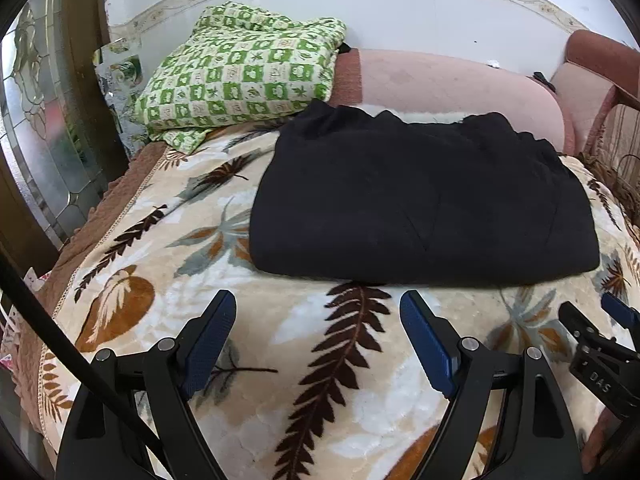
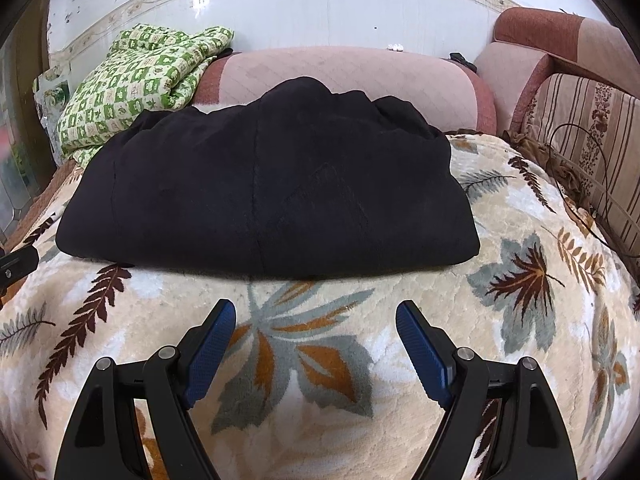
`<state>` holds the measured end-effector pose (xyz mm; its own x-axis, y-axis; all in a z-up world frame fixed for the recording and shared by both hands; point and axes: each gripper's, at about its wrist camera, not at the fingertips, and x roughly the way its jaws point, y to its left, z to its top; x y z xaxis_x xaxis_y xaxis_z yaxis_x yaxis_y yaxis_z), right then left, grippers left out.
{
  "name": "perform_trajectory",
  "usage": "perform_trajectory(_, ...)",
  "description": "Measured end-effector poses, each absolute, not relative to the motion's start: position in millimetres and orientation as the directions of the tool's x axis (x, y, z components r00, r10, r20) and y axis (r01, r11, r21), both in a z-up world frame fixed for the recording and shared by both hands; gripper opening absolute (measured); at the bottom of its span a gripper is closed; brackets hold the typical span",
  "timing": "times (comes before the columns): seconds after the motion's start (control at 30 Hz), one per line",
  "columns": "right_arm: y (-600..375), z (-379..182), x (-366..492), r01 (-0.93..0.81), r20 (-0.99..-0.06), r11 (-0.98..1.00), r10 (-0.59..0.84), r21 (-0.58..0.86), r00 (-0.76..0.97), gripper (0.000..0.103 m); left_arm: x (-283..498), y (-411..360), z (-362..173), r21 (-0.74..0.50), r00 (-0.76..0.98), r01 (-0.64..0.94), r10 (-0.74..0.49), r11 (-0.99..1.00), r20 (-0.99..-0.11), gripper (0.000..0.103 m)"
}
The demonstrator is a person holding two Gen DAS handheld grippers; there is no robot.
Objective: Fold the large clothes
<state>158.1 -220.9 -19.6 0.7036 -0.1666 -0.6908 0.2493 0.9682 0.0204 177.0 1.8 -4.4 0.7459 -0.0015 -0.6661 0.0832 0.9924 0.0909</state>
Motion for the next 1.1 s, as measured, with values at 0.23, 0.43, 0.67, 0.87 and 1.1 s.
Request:
perform_trajectory(0.23, -227, -19, 157, 0.268, -0.692, 0.963, -0.181, 0.019, 0.699, 0.086, 189, 16, 1, 0.109, 0.744, 0.066, 0.024, 0.992, -0.668, 0.084)
perform_trajectory(0.43, -263, 1, 149, 0.328, -0.676, 0.937, -0.165, 0.12, 0.718, 0.089, 232, 66, 16, 0.007, 0.718, 0.0, 0.004, 1.0, -0.696, 0.084)
perform_trajectory(0.67, -328, 3, 164, 0.378, -0.711, 0.864, -0.033, 0.333, 0.702, 0.095, 282, 124, 3, -0.283, 0.673, -0.003, -0.207, 0.959, -0.71, 0.084)
perform_trajectory(0.87, -391, -46, 174, 0.469, -0.717, 0.664, 0.149, 0.583, 0.681, 0.097, 307, 118, -40, -0.453, 0.562, 0.021, -0.386, 0.891, -0.732, 0.084)
perform_trajectory(1.1, -388, -68, 204, 0.407, -0.673, 0.629, 0.261, 0.663, 0.692, 0.099, 327, 117, -66, -0.552, 0.54, 0.001, -0.466, 0.834, -0.701, 0.088)
